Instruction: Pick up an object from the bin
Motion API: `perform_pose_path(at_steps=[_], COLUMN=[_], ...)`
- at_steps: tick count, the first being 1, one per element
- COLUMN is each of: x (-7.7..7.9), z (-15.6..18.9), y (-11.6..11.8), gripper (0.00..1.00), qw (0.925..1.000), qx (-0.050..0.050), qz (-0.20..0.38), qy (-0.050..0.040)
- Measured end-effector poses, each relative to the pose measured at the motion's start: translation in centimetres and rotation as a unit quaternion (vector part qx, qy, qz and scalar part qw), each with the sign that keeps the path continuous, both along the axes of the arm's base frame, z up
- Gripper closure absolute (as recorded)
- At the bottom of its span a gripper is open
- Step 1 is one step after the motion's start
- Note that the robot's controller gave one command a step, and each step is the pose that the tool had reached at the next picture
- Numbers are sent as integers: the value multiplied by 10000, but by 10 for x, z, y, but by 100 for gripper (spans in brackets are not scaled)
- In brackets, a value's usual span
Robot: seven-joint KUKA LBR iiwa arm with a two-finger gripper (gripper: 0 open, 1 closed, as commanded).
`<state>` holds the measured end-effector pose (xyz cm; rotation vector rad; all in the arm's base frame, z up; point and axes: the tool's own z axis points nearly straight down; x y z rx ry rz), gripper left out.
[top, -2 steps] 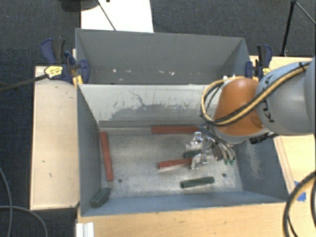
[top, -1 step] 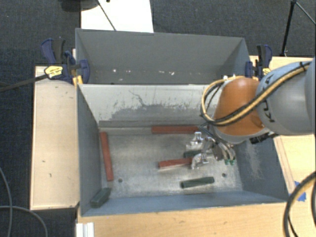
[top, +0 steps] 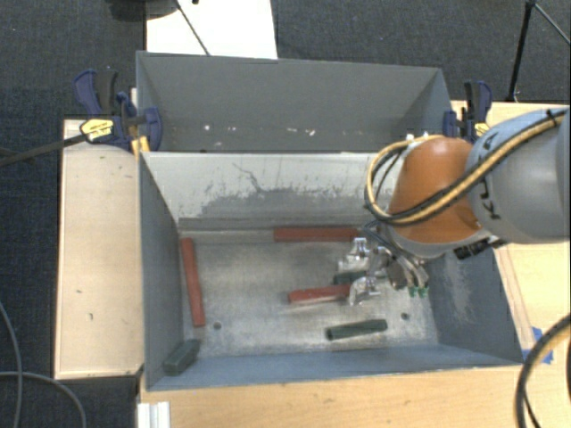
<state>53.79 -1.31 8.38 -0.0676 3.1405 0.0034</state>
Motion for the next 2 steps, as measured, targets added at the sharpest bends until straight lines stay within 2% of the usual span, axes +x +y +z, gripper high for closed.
perform_pose_path(at_steps=[2], x=[0], z=[31], y=[0], gripper=[100], qw=[10000], qx=[-6], qz=[-2], qy=[3])
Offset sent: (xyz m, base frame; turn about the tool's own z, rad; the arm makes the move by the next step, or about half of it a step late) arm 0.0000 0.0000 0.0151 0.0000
